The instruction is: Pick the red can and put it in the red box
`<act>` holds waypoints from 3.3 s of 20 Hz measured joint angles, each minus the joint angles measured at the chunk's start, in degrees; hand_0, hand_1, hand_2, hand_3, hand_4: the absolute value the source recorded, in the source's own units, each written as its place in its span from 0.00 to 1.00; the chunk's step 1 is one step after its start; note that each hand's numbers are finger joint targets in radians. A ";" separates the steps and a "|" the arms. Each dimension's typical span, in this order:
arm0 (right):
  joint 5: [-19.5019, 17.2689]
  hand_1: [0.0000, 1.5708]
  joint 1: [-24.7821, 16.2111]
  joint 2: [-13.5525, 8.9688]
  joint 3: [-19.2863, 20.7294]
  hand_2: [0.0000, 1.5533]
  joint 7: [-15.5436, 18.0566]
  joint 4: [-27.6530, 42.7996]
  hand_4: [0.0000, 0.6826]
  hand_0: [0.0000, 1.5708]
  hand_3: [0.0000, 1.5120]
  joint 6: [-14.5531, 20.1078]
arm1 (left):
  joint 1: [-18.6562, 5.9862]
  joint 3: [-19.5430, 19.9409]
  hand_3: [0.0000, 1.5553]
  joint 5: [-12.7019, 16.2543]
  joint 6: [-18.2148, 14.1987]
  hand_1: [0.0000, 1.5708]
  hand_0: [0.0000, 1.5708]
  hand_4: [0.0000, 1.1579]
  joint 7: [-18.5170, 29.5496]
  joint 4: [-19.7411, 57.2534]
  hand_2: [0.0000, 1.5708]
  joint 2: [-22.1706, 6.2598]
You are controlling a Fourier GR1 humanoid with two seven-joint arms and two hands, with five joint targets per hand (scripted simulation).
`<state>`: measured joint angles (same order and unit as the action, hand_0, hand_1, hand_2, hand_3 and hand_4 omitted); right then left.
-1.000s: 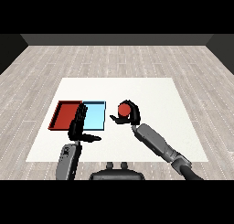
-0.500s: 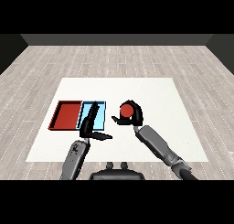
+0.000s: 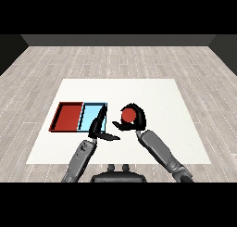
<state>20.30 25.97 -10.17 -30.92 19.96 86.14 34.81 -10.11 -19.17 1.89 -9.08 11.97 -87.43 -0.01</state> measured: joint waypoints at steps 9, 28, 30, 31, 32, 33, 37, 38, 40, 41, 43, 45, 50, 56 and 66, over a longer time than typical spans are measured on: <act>-5.86 0.93 -1.87 4.48 3.70 0.92 -1.15 0.78 0.96 0.93 0.92 -5.00 | -3.19 -4.02 0.00 3.77 -3.89 0.00 0.00 0.00 1.72 7.01 0.00 0.00; -7.02 0.96 -2.57 9.96 3.61 0.93 -1.02 1.41 0.95 0.96 0.94 -7.78 | -7.05 -10.08 0.00 11.36 -7.03 0.00 0.00 0.00 5.22 13.19 0.00 -0.03; -6.31 0.97 -2.07 9.83 3.81 0.94 -0.11 0.61 0.97 0.97 0.94 -8.12 | -8.22 -10.50 0.00 12.98 -7.75 0.00 0.00 0.00 5.56 14.20 0.00 -0.32; -5.97 0.98 -0.82 9.76 3.82 0.94 -0.85 0.24 0.96 0.98 0.94 -7.72 | -8.30 -10.13 0.00 12.77 -7.86 0.00 0.00 0.00 5.47 13.72 0.00 -0.44; -5.41 0.97 -0.32 9.71 3.06 0.94 -0.14 -0.51 0.95 0.97 0.93 -6.97 | -7.60 -9.90 0.00 12.32 -7.71 0.00 0.00 0.00 4.96 13.14 0.00 -0.62; -5.04 0.97 -0.81 9.69 2.80 0.94 0.97 -0.84 0.95 0.97 0.93 -7.19 | -7.63 -10.29 0.00 12.68 -8.04 0.00 0.00 0.00 5.12 13.53 0.00 -0.76; -5.30 0.96 -1.42 9.77 2.30 0.94 2.24 -1.48 0.93 0.96 0.93 -7.20 | -8.11 -10.01 0.00 13.39 -7.49 0.00 0.00 0.00 4.80 14.66 0.00 -0.80; -5.94 0.96 -1.55 9.84 2.61 0.94 1.42 -0.90 0.94 0.96 0.93 -7.36 | -8.32 -10.07 0.00 13.71 -8.00 0.00 0.00 0.57 5.40 15.07 0.00 -0.65; -6.69 0.98 -2.32 9.93 0.77 0.94 1.50 -0.06 0.95 0.98 0.93 -5.97 | -8.78 -10.21 0.36 13.87 -11.25 0.24 0.24 0.79 4.52 14.64 0.46 -0.49; -6.64 0.99 -2.65 9.95 -0.05 0.94 1.59 0.08 0.96 0.99 0.92 -5.53 | -9.69 -10.23 0.92 15.03 -12.91 0.92 0.92 0.96 5.00 15.66 0.94 -0.44; -5.76 0.96 -2.04 9.90 -0.63 0.94 2.59 -1.04 0.95 0.96 0.92 -4.97 | -9.67 -10.57 0.96 16.57 -15.81 1.00 1.00 0.97 4.05 15.05 1.00 -0.73; -6.81 0.95 -2.32 9.75 -0.92 0.93 0.63 0.69 0.96 0.95 0.92 -4.56 | -9.34 -11.07 0.95 16.77 -17.38 1.00 1.00 0.97 5.05 15.01 0.99 -0.60; -5.76 0.94 -1.69 9.43 -0.68 0.93 1.39 -0.97 0.94 0.94 0.92 -5.08 | -11.77 -13.26 0.95 20.48 -22.23 1.00 1.00 0.97 7.90 18.39 0.99 -1.28; -5.22 0.95 -0.46 9.63 -0.48 0.92 -0.25 -0.20 0.87 0.95 0.91 -4.40 | -12.71 -11.27 0.96 19.52 -22.85 1.00 1.00 0.98 9.63 18.79 1.00 -1.04; -8.66 0.00 -0.03 10.09 -0.41 0.00 -6.14 -0.56 0.00 0.00 0.00 -4.48 | -11.36 -11.42 0.97 20.86 -23.88 1.00 1.00 0.99 15.25 18.87 1.00 -0.63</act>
<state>11.64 25.94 -0.08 -31.34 13.83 85.58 30.33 -21.47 -30.59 22.74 -32.96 27.22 -68.57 -0.64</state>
